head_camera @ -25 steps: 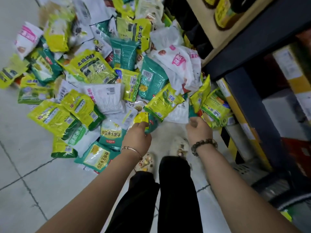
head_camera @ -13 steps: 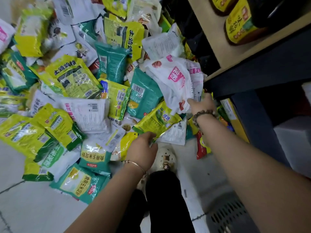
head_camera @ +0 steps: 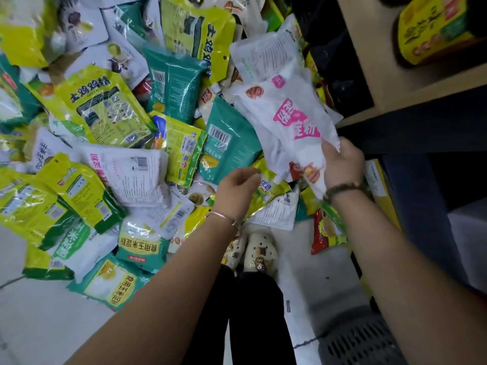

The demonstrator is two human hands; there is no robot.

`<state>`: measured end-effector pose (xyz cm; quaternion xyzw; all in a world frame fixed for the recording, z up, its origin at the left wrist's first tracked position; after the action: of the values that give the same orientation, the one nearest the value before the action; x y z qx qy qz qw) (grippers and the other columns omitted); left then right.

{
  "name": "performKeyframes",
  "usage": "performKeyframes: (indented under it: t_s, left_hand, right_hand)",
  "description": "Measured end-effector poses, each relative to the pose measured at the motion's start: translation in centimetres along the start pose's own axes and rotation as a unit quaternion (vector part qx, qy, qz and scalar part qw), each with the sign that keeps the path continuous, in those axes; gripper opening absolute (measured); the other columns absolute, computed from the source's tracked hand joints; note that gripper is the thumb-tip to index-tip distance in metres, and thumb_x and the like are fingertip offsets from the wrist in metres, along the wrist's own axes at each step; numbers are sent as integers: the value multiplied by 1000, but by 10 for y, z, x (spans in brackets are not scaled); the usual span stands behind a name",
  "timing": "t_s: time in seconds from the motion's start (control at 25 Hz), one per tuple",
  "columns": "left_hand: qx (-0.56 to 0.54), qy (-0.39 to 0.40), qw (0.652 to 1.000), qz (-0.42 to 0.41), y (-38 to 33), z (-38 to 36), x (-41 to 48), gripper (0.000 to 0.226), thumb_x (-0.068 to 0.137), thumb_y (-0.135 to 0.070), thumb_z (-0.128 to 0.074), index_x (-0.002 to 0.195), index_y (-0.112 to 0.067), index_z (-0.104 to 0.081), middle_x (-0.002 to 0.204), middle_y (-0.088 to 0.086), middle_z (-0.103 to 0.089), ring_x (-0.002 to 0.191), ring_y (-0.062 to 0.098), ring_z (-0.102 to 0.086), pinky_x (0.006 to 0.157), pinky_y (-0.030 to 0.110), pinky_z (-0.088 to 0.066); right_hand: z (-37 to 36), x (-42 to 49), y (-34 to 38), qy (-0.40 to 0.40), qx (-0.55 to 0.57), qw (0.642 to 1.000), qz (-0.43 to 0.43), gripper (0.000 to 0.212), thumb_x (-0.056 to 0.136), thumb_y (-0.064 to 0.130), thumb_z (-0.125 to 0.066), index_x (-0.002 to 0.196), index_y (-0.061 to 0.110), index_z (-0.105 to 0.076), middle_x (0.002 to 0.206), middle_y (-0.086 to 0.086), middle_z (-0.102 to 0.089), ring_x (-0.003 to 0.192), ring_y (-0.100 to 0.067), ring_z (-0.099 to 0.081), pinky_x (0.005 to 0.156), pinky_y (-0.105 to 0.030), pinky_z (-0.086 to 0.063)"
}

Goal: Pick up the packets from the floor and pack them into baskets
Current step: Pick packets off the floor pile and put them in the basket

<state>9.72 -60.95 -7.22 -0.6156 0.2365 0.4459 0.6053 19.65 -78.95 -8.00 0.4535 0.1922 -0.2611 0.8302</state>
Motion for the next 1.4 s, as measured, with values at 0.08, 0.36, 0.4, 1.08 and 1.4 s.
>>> performKeyframes:
  t_s: [0.08, 0.36, 0.4, 1.08, 1.4]
  left_hand:
    - [-67, 18, 997, 16, -6, 6, -1, 44, 90, -22, -59, 131, -9, -49, 118, 0, -55, 105, 11, -52, 83, 23, -39]
    - [-295, 202, 930, 84, -15, 11, 3, 83, 24, -32, -95, 96, -7, -62, 76, 9, -73, 64, 21, -70, 55, 30, -56]
    - [-301, 188, 930, 89, -15, 14, 6, 79, 30, -32, -94, 97, -7, -61, 76, 10, -72, 62, 22, -69, 53, 30, -56]
    - [-259, -81, 960, 62, 30, 48, 51, 11, 87, 0, -59, 86, -11, -61, 71, 4, -70, 55, 19, -66, 52, 30, -57]
    - [-267, -82, 957, 75, 37, 58, 44, 13, 86, 1, -58, 88, -11, -61, 68, 2, -70, 53, 18, -67, 48, 29, -56]
  right_hand:
    - [3, -27, 11, 125, 161, 978, -50, 6, 88, 11, -61, 90, 9, -66, 92, -4, -68, 80, -12, -64, 77, -26, -54]
    - [-50, -50, -2, 398, 246, 851, -239, 25, 78, 22, -62, 98, 7, -66, 90, -9, -72, 81, -21, -70, 75, -31, -57]
    - [-55, -42, -3, 382, 226, 867, -225, 19, 84, 18, -57, 97, 7, -65, 88, -9, -72, 80, -21, -68, 74, -30, -57]
    - [-117, 133, 42, 185, -475, 860, 21, 120, 66, 65, -70, 151, 13, -3, 157, -12, -4, 144, -31, -13, 114, -44, -23]
    - [-94, 109, 14, 243, -361, 895, -92, 88, 87, 53, -54, 147, 1, -18, 153, -16, -22, 138, -31, -28, 108, -38, -28]
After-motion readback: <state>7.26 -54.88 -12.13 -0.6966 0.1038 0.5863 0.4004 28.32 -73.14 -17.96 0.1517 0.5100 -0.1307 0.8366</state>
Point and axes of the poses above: each hand's wrist, its own x-axis towards the middle knuckle, its own z-axis out of the back of the hand, y = z × x, the point moved 5 cm from there along x, towards the middle knuckle
